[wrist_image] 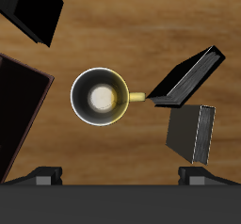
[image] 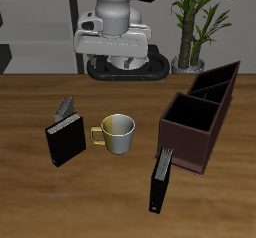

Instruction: Place the white-yellow mug into the left desk caddy's right compartment and place the left black book into the left desk caddy's back compartment and place the right black book into the left desk caddy's front compartment

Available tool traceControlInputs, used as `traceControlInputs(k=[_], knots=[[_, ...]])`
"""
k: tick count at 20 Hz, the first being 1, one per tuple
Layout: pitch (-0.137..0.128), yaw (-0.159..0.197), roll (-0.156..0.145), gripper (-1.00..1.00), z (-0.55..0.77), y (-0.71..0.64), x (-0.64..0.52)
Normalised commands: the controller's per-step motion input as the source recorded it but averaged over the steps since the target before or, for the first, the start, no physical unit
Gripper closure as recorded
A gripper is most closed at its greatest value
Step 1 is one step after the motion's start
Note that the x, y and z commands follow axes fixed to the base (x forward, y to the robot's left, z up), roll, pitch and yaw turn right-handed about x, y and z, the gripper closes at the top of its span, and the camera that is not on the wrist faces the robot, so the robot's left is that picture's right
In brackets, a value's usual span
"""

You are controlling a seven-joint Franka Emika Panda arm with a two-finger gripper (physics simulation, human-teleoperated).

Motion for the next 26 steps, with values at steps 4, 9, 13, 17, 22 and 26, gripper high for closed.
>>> traceControlInputs(k=[4, 9, 13, 17, 22, 26], knots=[[-0.020, 0.026, 0.059, -1.00, -0.33, -0.07, 0.20], [-0.066, 0.069, 0.044, -1.00, -0.37, 0.15, 0.15], [-0.019, 0.022, 0.025, -1.00, -0.32, 0.15, 0.12], [-0.053, 0.030, 0.025, -1.00, -0.27, 0.18, 0.15], [0.015, 0.022, 0.012, -1.00, -0.40, 0.22, 0.22], [0.041, 0.004, 0.021, -1.00, -0.35, 0.18, 0.12]])
